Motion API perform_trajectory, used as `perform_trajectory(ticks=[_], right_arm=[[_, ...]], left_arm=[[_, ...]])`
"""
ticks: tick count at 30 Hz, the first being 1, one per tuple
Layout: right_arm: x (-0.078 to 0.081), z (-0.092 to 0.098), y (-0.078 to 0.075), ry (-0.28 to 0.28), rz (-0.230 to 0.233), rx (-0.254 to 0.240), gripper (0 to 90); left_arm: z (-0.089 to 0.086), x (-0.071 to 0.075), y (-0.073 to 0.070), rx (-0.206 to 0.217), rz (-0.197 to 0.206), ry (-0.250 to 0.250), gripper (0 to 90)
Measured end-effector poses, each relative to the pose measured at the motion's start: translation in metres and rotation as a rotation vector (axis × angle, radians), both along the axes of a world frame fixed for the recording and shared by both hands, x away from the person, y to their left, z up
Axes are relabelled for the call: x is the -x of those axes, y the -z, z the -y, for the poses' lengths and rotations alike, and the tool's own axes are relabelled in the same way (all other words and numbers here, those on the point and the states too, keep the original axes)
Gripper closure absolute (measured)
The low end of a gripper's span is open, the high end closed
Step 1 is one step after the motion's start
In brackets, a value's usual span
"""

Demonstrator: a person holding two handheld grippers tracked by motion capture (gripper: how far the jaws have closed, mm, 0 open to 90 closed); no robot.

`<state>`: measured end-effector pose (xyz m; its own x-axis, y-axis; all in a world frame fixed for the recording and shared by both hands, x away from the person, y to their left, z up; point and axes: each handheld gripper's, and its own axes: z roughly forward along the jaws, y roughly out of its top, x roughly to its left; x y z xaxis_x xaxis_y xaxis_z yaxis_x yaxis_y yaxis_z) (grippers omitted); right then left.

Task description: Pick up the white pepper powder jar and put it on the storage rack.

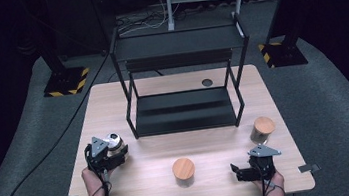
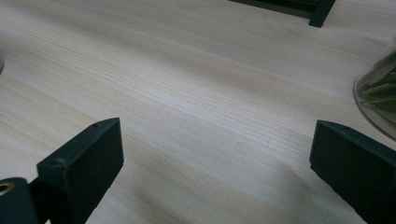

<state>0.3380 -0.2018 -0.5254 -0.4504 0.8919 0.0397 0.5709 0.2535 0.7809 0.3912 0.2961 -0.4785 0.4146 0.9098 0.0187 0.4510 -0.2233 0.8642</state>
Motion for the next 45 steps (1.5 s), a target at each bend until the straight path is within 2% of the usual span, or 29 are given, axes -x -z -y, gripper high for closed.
perform_trajectory(ticks=[45], right_arm=[[0.0,0.001,0.0,0.002,0.001,-0.008,1.7]], left_arm=[[0.031,-0.015,-0.006,-0.028,0.006,0.076,30.2]])
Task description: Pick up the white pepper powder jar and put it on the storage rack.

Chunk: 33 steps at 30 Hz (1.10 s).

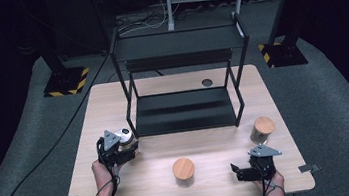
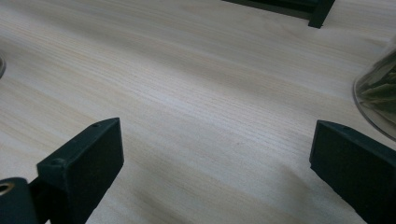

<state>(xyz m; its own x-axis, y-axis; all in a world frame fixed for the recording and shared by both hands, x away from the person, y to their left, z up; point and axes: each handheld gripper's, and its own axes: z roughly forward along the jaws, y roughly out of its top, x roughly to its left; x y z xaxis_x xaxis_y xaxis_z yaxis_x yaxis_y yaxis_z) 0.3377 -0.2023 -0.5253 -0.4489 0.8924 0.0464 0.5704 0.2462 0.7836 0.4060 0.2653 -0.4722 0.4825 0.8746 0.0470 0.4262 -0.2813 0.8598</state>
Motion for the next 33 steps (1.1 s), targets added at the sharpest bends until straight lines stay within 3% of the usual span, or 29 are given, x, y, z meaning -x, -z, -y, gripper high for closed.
perform_trajectory(ticks=[33], right_arm=[[0.0,0.0,0.0,-0.001,0.002,-0.002,1.7]], left_arm=[[0.029,-0.011,-0.003,-0.016,0.003,0.069,30.2]])
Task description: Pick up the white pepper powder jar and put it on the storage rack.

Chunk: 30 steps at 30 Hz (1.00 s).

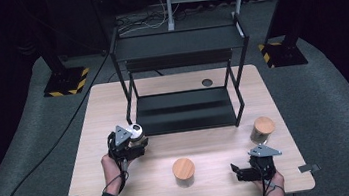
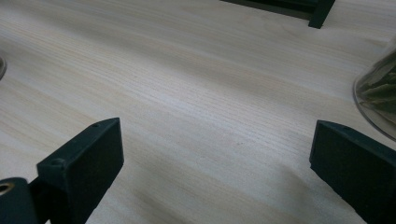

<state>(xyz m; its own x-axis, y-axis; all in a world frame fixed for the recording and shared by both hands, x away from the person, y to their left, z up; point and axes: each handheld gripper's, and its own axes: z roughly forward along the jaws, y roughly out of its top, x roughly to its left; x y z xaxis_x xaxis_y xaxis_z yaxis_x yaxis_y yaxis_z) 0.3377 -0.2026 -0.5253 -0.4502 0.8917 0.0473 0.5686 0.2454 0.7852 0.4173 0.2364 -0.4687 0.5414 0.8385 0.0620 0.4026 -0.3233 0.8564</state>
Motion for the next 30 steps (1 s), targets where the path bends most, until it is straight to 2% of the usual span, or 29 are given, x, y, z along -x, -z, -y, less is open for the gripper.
perform_trajectory(ticks=[30], right_arm=[[0.0,0.0,0.0,0.0,0.0,-0.002,1.7]], left_arm=[[0.024,-0.015,-0.005,-0.011,0.002,0.051,30.2]])
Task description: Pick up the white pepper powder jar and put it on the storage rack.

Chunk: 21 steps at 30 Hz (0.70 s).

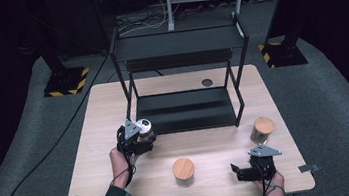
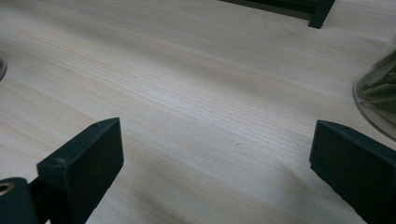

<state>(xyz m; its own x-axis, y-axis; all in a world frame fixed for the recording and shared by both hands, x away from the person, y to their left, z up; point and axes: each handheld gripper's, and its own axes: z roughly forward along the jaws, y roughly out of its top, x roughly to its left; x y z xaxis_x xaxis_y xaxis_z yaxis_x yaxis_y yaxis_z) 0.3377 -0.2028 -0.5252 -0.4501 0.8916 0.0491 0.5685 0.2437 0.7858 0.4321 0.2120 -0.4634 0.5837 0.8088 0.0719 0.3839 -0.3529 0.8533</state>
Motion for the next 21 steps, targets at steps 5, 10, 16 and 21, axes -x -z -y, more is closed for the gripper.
perform_trajectory(ticks=[5,10,16,21], right_arm=[[0.0,0.0,0.0,0.0,-0.003,0.0,1.7],[0.0,0.0,0.0,-0.001,-0.004,0.0,1.7],[0.0,0.0,0.0,0.0,-0.003,-0.001,1.7],[0.0,0.0,0.0,0.0,-0.002,-0.001,1.7]], left_arm=[[0.005,-0.003,-0.001,-0.004,0.0,0.009,30.2],[0.008,-0.005,-0.002,-0.004,0.001,0.015,30.2],[0.012,-0.008,-0.003,-0.004,0.003,0.021,30.2],[0.016,-0.01,-0.004,-0.004,0.004,0.025,30.2]])
